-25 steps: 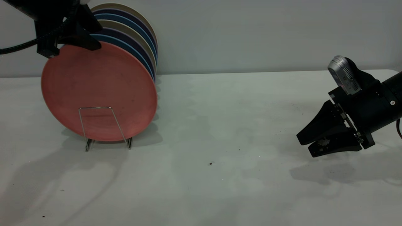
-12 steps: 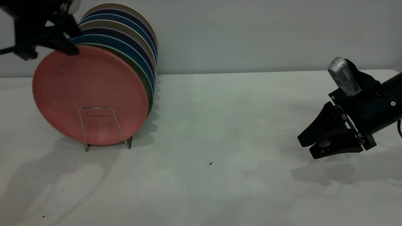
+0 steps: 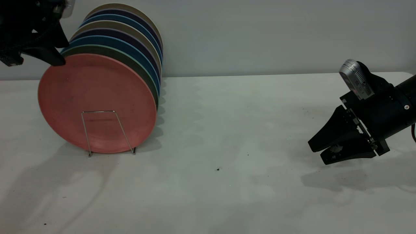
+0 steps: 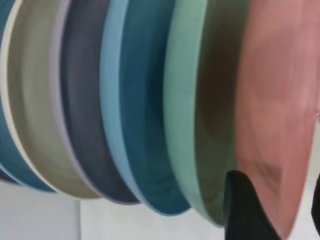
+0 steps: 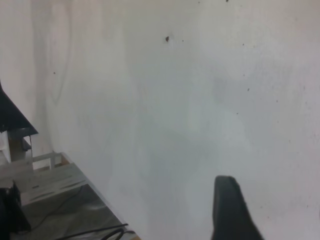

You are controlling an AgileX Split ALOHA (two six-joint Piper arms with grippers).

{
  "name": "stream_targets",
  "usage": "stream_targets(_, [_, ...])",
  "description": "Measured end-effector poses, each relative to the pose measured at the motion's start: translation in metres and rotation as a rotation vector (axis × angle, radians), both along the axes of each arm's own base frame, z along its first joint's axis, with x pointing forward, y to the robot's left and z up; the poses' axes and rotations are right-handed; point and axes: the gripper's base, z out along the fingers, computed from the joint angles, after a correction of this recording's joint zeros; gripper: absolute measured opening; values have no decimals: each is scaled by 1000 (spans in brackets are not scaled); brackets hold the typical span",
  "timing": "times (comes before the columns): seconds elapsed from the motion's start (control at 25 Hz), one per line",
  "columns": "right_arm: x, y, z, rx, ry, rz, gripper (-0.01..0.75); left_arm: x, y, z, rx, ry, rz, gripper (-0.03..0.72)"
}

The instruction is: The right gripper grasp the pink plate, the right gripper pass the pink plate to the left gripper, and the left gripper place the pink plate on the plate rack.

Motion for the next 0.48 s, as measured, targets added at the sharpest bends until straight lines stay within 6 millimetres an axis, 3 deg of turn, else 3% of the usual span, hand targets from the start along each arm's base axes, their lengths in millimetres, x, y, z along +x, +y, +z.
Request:
stream_targets(0.28, [0, 0, 0, 1, 12, -10, 441, -18, -1, 27, -88, 47, 103, 379])
stream_targets(0.48, [0, -2, 8, -42, 41, -19, 441, -31, -1, 46, -249, 93, 402, 379])
